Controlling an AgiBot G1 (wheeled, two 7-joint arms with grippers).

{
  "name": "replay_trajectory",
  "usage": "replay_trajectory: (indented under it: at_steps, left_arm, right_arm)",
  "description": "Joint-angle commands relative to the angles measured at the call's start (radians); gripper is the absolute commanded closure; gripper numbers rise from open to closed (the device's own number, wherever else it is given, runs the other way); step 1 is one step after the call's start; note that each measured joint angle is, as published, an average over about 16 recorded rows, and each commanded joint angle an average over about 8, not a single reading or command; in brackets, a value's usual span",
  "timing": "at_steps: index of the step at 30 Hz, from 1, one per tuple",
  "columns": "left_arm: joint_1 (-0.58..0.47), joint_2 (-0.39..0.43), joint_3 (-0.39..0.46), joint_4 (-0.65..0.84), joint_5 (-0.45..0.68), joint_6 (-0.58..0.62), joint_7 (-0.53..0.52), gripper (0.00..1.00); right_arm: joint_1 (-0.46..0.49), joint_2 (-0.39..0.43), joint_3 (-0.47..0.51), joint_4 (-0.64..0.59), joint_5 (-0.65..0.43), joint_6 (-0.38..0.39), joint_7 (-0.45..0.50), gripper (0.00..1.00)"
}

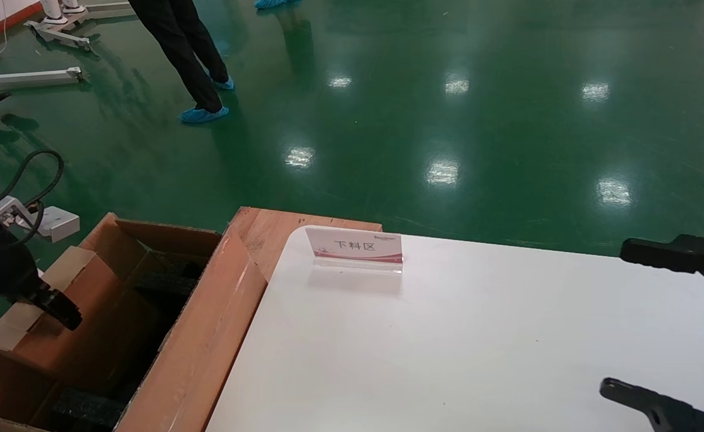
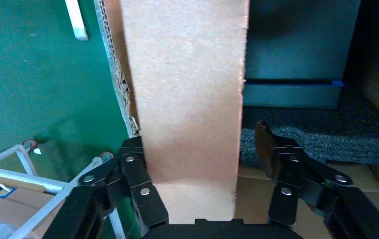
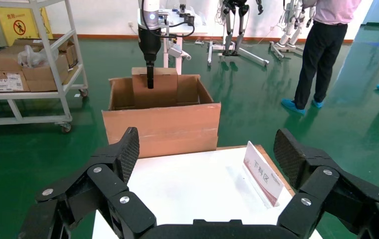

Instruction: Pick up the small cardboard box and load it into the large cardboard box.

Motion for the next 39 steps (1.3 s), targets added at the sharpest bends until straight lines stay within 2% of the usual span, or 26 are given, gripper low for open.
replay_trajectory:
  at_steps: [1,21,39]
  left_arm:
    - [0.0,0.0,0.0,0.0,0.0,0.0,0.0,0.0]
    - [-0.009,-0.014,-0.014,-0.017,-0.017,-0.015,0.018,0.0]
    - [-0.003,-0.019,0.004,-0.036,0.014,-0.038,-0.007,0.0]
  right_arm:
    - [0.0,0.0,0.0,0.0,0.0,0.0,0.0,0.0]
    - [0.0,0.0,-0.001,-0.001,0.0,0.0,0.0,0.0]
    - [0.001,0.0,-0.002,-0.001,0.001,0.0,-0.001,0.0]
